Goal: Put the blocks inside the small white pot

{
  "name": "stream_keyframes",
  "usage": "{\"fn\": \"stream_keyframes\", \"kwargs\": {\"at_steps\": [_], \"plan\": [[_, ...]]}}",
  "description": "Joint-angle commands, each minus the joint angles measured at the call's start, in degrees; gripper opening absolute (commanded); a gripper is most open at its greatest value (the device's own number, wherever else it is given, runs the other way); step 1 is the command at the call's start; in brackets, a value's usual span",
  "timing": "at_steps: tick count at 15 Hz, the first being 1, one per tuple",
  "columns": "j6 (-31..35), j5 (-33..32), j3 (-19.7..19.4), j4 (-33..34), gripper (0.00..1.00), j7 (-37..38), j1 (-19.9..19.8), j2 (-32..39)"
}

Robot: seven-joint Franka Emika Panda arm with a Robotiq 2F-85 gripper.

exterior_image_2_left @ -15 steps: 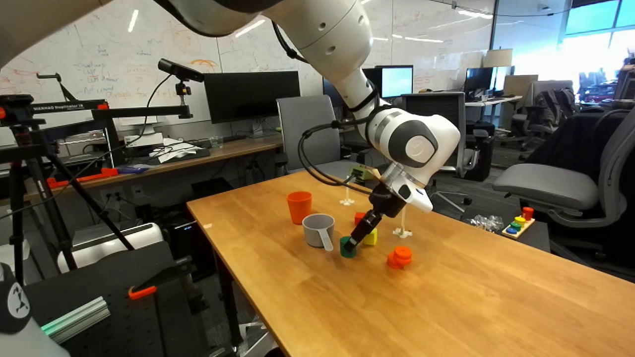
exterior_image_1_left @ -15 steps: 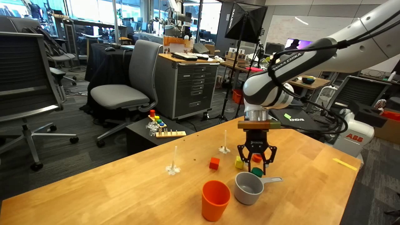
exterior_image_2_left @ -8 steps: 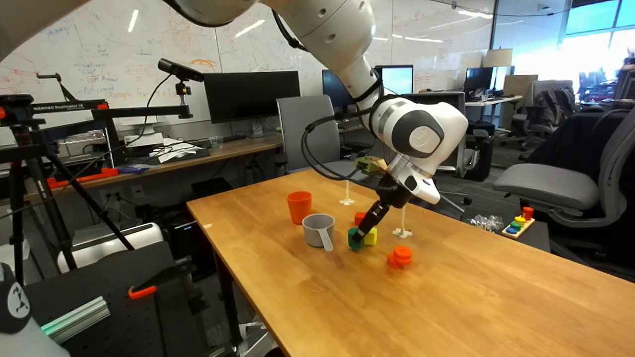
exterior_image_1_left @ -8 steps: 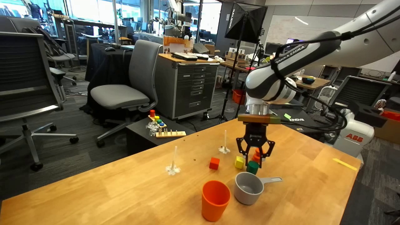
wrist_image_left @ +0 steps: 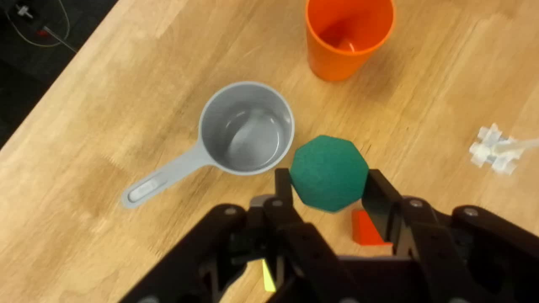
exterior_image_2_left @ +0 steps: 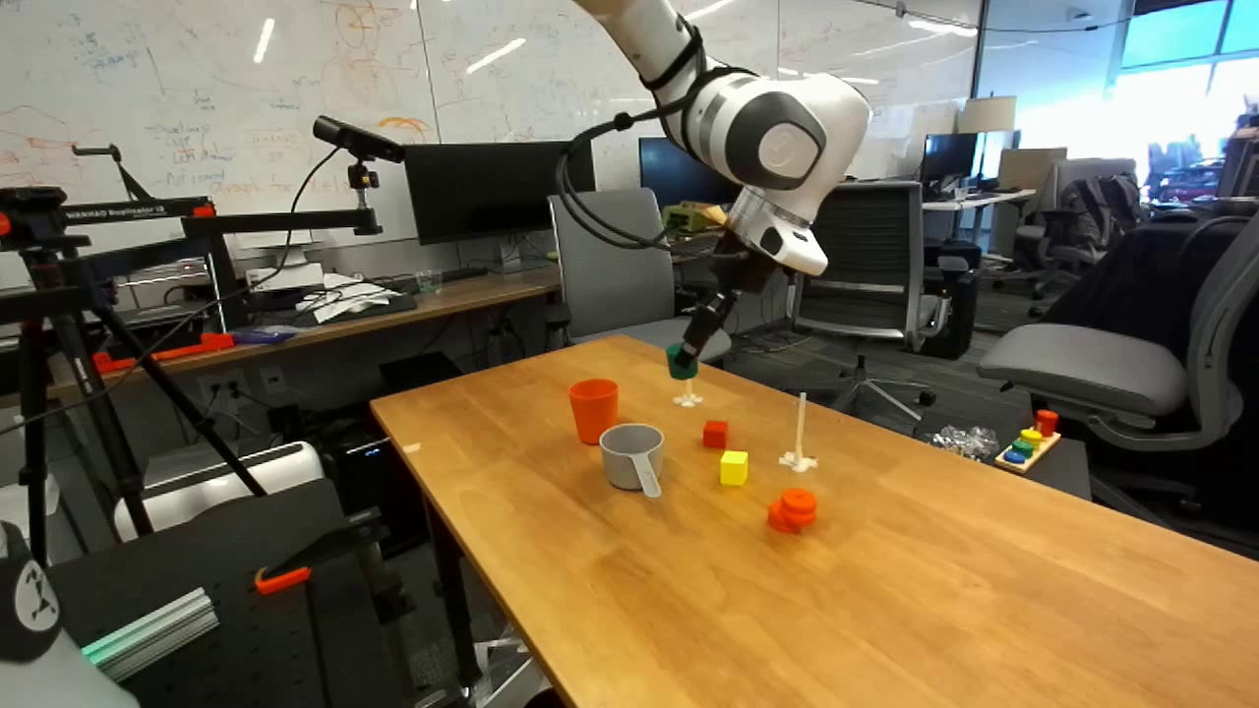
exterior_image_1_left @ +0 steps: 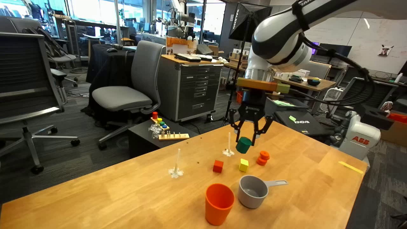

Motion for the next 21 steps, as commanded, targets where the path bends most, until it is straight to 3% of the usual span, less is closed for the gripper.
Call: {"fn": "stream_keyframes", "kwargs": {"at_steps": [1,5,15,16,17,18,21], "plan": [[1.28,3.58,1.99,-6.35,0.22,-2.14,1.40,-4.20],[1.06,5.69,2.82,-8.94,0.22,-3.40,2.14,-3.65],[1.43,5.76,0.28,-12.38,0.22,-4.99,0.79,-3.14],[0.95,5.68,0.13,-12.05,0.26,-5.03,0.70,-2.87],[1.06,5.72,-0.03,-12.00,0.72,-4.96,0.68,-2.79],[0.93,5.52,-0.18,-11.87,0.72,-4.91,0.72,-2.66],[0.16,4.51,-0.66,-11.45,0.95,-5.09,0.83,-2.38]]}}
